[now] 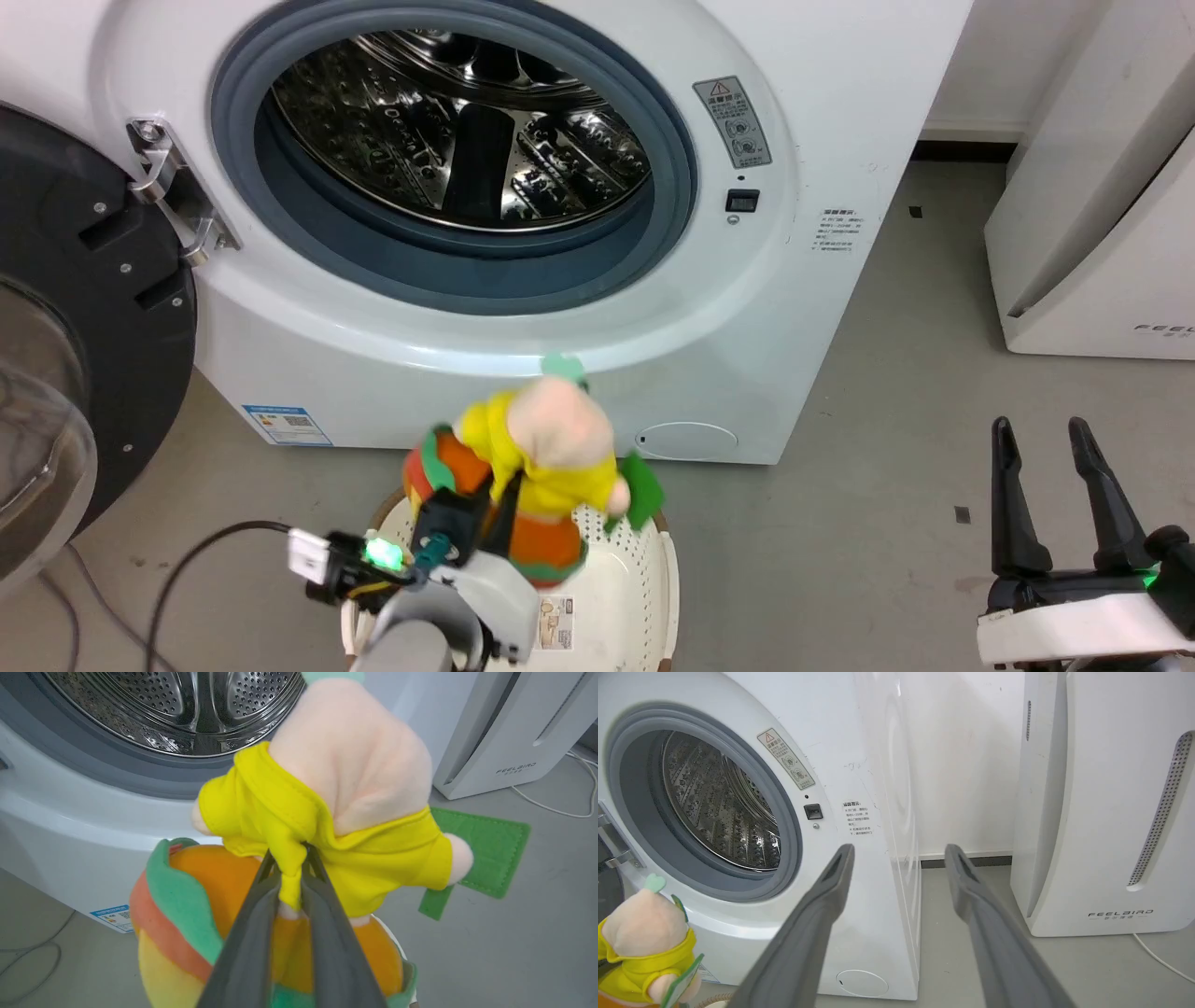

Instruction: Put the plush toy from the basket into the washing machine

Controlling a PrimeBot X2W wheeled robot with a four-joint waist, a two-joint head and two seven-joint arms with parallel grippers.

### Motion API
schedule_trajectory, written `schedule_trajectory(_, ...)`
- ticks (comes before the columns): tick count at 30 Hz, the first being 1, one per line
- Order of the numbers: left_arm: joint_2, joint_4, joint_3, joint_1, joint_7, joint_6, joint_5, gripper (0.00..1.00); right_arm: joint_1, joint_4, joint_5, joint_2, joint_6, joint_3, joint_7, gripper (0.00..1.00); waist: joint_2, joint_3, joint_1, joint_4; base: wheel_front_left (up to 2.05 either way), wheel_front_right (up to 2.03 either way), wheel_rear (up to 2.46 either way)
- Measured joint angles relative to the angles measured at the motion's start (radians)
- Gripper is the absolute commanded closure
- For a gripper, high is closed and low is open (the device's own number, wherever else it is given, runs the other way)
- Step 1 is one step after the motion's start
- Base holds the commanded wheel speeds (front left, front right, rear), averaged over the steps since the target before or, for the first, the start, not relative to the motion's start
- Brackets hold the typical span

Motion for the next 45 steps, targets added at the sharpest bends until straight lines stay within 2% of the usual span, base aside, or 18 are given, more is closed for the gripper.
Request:
schedule_trajectory(9, 0.022, -0.232, 0.153, 0.008, 0.0, 0.042, 0.037, 1.0, -0.017, -0.019, 0.001, 0.0, 0.0, 0.004, 0.0, 0.0, 0.0, 0.049, 0.0001, -0.016, 0.0, 0.0, 0.0)
schedule_trajectory(15, 0.039, -0.239, 0.225, -0.071, 0.0, 0.04, 0.051, 1.0, -0.055, -0.023, 0.01, 0.0, 0.0, 0.009, 0.0, 0.0, 0.0, 0.097, 0.0001, -0.049, 0.0, 0.0, 0.0)
schedule_trajectory(26, 0.102, -0.148, 0.349, -0.314, 0.0, 0.01, 0.063, 1.0, -0.152, -0.035, 0.037, 0.0, 0.0, 0.014, 0.0, 0.0, 0.0, 0.23, 0.0002, -0.134, 0.0, 0.0, 0.0)
schedule_trajectory(31, 0.128, -0.091, 0.382, -0.421, 0.0, 0.005, 0.069, 1.0, -0.176, -0.041, 0.062, 0.0, 0.0, 0.017, 0.0, 0.0, 0.0, 0.297, 0.0002, -0.178, 0.0, 0.0, 0.0)
schedule_trajectory(45, 0.248, 0.129, 0.451, -0.801, 0.0, -0.005, 0.07, 1.0, -0.267, -0.052, 0.128, 0.0, 0.0, 0.039, 0.0, 0.0, 0.0, 0.49, 0.0003, -0.288, 0.0, 0.0, 0.0)
